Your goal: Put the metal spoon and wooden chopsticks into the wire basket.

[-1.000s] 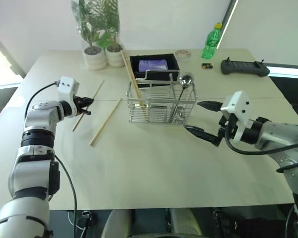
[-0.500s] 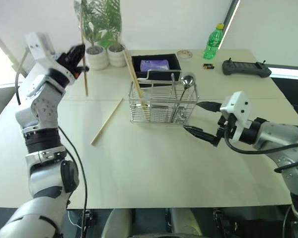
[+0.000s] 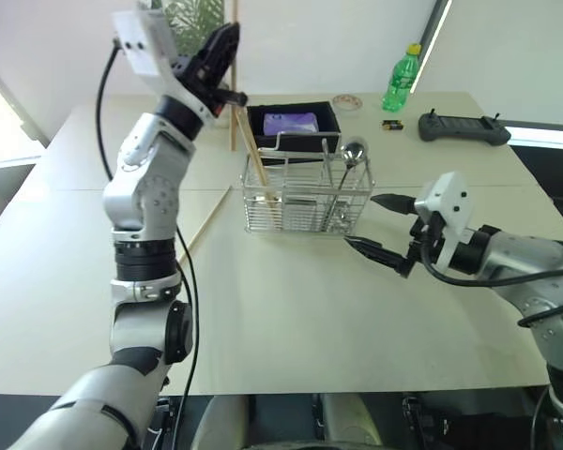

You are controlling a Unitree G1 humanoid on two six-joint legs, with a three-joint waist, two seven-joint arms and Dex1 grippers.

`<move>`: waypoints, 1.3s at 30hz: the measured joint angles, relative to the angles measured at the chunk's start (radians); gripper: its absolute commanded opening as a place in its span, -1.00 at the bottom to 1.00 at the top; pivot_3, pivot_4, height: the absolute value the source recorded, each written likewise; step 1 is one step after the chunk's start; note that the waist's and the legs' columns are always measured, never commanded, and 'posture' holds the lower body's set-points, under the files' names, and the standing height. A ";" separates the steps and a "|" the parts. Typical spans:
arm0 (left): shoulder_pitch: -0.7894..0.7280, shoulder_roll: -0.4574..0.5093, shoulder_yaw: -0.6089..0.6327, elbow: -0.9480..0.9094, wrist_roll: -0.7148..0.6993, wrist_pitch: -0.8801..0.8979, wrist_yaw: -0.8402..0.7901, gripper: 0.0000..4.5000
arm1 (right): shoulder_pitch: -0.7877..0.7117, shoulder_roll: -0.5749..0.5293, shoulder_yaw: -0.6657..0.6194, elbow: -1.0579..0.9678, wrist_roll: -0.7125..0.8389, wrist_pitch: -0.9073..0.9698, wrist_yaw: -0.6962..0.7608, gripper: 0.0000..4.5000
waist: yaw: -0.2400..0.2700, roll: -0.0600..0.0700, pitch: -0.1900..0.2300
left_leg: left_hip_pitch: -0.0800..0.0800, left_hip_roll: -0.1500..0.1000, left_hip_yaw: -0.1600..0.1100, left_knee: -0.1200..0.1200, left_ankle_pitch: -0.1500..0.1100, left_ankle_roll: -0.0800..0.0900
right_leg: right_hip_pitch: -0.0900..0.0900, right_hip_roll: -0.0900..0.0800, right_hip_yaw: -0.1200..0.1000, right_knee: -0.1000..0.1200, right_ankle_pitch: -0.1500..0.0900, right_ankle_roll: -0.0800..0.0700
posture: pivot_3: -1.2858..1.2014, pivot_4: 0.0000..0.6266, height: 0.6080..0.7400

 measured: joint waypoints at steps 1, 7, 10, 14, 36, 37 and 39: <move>0.001 -0.011 -0.006 0.003 0.008 -0.016 0.001 -0.98 | 0.000 0.000 -0.005 -0.003 0.008 0.006 -0.004 1.00 | 0.000 0.000 0.000 | 0.000 0.000 0.000 0.000 0.000 0.000 | 0.000 0.000 0.000 0.000 0.000 0.000 | 0.03 -0.52 0.64; 0.035 -0.071 -0.061 0.044 0.061 -0.114 0.000 -0.98 | 0.004 -0.002 -0.050 -0.019 0.061 0.064 -0.033 1.00 | 0.004 0.000 0.000 | 0.000 0.000 0.000 0.000 0.000 0.000 | 0.001 0.000 0.000 0.000 0.000 0.000 | 0.03 -0.52 0.64; 0.057 -0.092 -0.078 0.076 0.089 -0.157 0.001 -0.98 | 0.004 -0.003 -0.070 -0.030 0.084 0.085 -0.049 1.00 | 0.004 0.000 0.000 | 0.000 0.000 0.000 0.000 0.000 0.000 | 0.001 0.000 0.000 0.000 0.000 0.000 | 0.03 -0.52 0.64; 0.069 -0.110 -0.082 0.146 0.123 -0.217 0.003 -0.98 | 0.003 -0.003 -0.087 -0.038 0.115 0.110 -0.071 1.00 | 0.007 0.000 0.000 | 0.000 0.000 0.000 0.000 0.000 0.000 | 0.001 0.000 0.000 0.000 0.000 0.000 | 0.03 -0.52 0.64; 0.061 -0.132 -0.095 0.262 0.149 -0.299 -0.024 0.35 | 0.003 -0.003 -0.146 -0.064 0.244 0.161 -0.179 1.00 | 0.021 0.000 0.000 | 0.000 0.000 0.000 0.000 0.000 0.000 | 0.001 0.000 0.000 -0.001 0.000 0.000 | 0.03 -0.52 0.64; 0.061 -0.126 -0.094 0.253 0.144 -0.290 -0.023 0.35 | 0.002 -0.003 -0.146 -0.062 0.244 0.161 -0.181 1.00 | 0.021 0.000 0.000 | 0.000 0.000 0.000 0.000 0.000 0.000 | 0.001 0.000 0.000 -0.001 0.000 0.000 | 0.03 -0.52 0.64; 0.060 -0.116 -0.092 0.238 0.135 -0.279 -0.021 0.35 | 0.001 -0.003 -0.146 -0.059 0.245 0.161 -0.185 1.00 | 0.021 0.000 0.000 | 0.000 0.000 0.000 0.000 0.000 0.000 | 0.001 0.000 0.000 -0.001 0.000 0.000 | 0.03 -0.52 0.64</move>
